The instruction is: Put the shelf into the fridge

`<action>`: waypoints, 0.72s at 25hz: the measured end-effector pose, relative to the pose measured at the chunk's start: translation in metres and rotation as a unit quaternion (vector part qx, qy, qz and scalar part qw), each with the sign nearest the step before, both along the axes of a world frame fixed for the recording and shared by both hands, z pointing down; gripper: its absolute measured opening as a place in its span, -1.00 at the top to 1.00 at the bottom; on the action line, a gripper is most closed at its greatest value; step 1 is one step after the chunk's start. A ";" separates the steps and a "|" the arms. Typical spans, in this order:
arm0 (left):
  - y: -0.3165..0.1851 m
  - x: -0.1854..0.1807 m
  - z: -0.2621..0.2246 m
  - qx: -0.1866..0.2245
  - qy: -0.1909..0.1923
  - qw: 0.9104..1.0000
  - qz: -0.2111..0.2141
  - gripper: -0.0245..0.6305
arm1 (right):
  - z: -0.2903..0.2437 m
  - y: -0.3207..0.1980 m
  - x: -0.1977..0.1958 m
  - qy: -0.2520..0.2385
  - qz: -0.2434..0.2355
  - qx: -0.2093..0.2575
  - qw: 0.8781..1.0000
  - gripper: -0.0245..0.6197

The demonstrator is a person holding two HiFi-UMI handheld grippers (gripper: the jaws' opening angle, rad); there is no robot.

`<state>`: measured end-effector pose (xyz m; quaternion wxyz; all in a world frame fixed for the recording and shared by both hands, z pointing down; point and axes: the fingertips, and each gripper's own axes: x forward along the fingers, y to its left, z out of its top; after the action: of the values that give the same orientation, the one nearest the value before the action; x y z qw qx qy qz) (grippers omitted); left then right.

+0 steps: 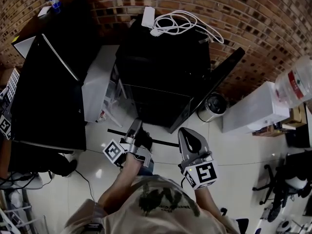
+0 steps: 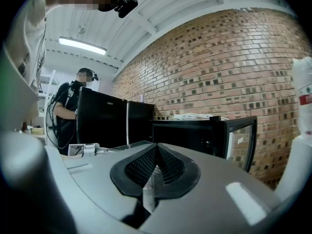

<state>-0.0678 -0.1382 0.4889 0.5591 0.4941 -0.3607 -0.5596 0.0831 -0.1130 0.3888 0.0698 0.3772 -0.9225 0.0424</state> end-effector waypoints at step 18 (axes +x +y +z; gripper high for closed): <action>-0.069 -0.005 0.019 -0.012 0.008 0.999 0.036 0.87 | 0.003 -0.066 -0.023 0.016 0.018 -0.007 1.000 0.92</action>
<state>-0.0725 -0.2070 0.5082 0.5877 0.4950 -0.3452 -0.5389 0.0602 -0.1792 0.3920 0.0865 0.3939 -0.9140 0.0437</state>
